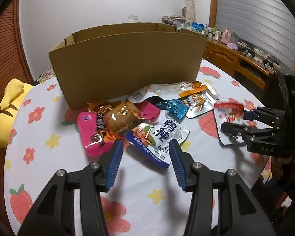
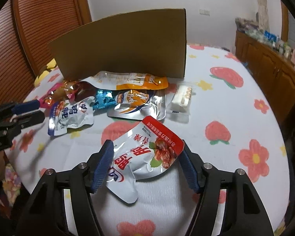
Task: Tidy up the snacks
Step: 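Move both grippers back to the pile and lower the right gripper onto a white-and-red pouch, then grasp the white-and-red pouch with the right gripper while the left gripper grasps the white duck-snack pouch, then lift both pouches and carry them over the cardboard box, then drop the right gripper's pouch into the box while the left gripper holds the duck pouch, then open the left gripper to drop the white duck-snack pouch into the box, then grasp the pink snack pack with the left gripper while the right gripper grasps the white-orange packet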
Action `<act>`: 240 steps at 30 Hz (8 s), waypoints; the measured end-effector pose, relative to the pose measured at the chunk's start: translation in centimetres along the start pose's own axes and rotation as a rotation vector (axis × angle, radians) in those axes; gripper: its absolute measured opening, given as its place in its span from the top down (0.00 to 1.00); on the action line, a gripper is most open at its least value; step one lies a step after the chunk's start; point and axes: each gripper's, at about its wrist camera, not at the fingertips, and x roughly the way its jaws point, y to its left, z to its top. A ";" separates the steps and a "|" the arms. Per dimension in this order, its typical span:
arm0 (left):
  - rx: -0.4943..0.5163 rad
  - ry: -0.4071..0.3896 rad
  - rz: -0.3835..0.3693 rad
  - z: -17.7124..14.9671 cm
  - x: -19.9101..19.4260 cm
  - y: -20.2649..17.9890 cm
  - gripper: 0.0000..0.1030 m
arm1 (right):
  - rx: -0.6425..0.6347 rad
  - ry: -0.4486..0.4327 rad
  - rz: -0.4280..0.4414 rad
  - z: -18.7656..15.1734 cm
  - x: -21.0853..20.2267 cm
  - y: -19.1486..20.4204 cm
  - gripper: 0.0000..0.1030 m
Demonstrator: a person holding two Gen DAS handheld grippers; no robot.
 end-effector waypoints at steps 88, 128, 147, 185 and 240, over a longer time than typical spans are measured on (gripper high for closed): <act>0.151 0.166 -0.151 1.7 4.3 -3.0 0.42 | -0.083 -0.093 -0.025 -1.4 -0.1 0.5 0.54; 0.026 -0.055 -0.081 6.3 -1.3 -0.6 0.42 | -0.075 -0.175 0.064 2.3 -4.3 1.0 0.84; 0.000 -0.127 0.006 13.1 -1.6 4.5 0.42 | -0.182 -0.297 0.118 13.8 -3.8 1.7 0.84; -0.033 -0.074 0.063 18.5 4.3 8.6 0.42 | -0.229 -0.136 0.101 20.9 5.4 0.6 0.82; 0.080 0.007 0.009 6.0 1.6 3.2 0.39 | -0.126 -0.145 0.084 10.6 -2.4 1.1 0.50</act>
